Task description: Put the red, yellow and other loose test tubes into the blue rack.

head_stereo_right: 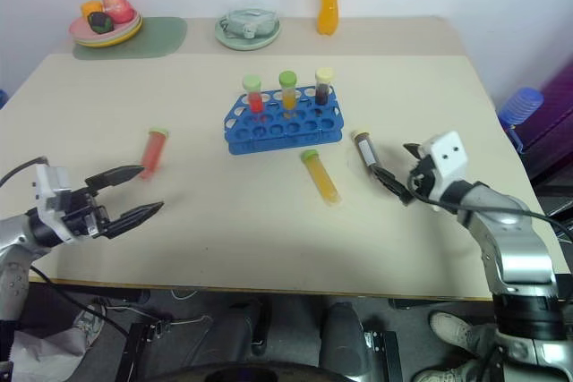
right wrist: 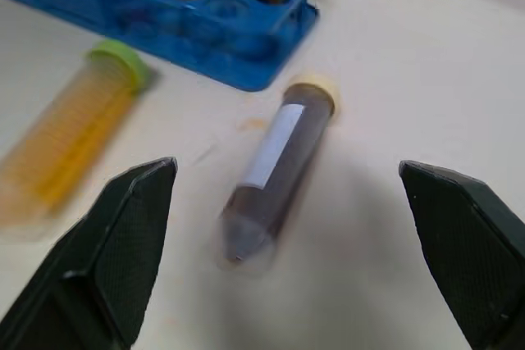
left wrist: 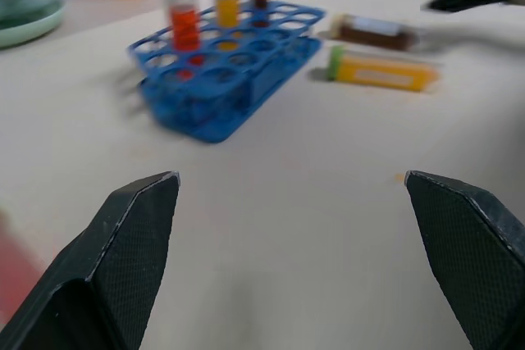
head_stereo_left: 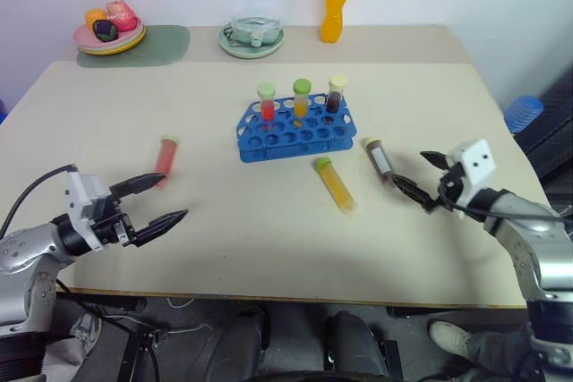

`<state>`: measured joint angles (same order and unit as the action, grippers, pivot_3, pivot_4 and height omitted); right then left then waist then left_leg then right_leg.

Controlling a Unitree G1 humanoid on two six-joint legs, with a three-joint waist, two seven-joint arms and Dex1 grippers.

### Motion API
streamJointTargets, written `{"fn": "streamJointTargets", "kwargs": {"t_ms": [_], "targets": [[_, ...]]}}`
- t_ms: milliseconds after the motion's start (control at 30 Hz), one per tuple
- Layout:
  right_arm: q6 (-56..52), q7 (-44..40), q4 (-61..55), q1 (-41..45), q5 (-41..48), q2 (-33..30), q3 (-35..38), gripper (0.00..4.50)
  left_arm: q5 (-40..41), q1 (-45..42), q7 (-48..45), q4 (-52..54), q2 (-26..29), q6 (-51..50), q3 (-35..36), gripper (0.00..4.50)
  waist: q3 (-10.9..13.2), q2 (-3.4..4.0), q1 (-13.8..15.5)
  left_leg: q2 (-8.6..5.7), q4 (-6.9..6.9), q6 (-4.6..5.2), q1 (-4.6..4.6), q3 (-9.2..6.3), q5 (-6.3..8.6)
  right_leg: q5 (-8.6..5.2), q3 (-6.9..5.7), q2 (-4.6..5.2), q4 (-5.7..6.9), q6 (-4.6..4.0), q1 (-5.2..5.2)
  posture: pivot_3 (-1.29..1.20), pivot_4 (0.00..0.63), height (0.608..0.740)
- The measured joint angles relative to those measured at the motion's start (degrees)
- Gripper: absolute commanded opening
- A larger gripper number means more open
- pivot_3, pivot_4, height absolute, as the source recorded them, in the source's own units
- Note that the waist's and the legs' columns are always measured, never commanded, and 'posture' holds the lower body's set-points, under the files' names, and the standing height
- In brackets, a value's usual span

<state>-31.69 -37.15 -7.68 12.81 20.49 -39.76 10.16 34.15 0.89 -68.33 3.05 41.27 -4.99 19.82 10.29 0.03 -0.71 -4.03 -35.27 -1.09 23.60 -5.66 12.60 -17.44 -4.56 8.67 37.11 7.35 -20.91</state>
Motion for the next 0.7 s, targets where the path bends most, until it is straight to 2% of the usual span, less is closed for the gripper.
{"fn": "streamJointTargets", "kwargs": {"t_ms": [133,233,400,700], "targets": [[-13.3,3.0,0.7,8.6,0.0,-0.3,-3.5,4.46,0.0,-1.5,-0.1,2.1,-0.5,0.3,-1.9,4.50,0.0,0.00,0.1,-0.01,0.05,0.00,0.06,0.00,0.00,0.00,0.02,-0.01,-0.02,-0.01,-0.09,0.00,0.150,0.740],[-24.7,5.0,6.3,17.9,-0.2,-0.2,-6.5,4.46,0.1,-2.0,0.2,3.6,-0.9,0.1,-3.3,4.50,0.0,0.01,0.0,-0.01,0.02,0.01,0.13,0.11,-0.01,0.02,0.10,-0.01,0.00,-0.02,-0.20,0.00,0.150,0.740],[-37.7,5.3,10.3,27.6,0.6,0.0,-9.9,4.46,0.2,-1.1,0.1,5.2,-0.8,-1.0,-3.5,4.50,0.0,0.02,-0.1,-0.01,0.03,0.01,0.33,0.16,-0.01,0.02,0.12,-0.01,0.04,-0.02,-0.42,0.00,0.150,0.740],[-44.2,4.7,18.3,36.6,-0.4,0.6,-16.8,4.46,0.3,0.6,-0.3,8.3,-0.7,-2.3,-3.4,4.50,0.0,0.02,-0.3,-0.03,-0.02,0.02,0.34,0.34,-0.02,0.04,0.21,-0.02,0.12,-0.01,-0.48,0.00,0.150,0.740]]}}
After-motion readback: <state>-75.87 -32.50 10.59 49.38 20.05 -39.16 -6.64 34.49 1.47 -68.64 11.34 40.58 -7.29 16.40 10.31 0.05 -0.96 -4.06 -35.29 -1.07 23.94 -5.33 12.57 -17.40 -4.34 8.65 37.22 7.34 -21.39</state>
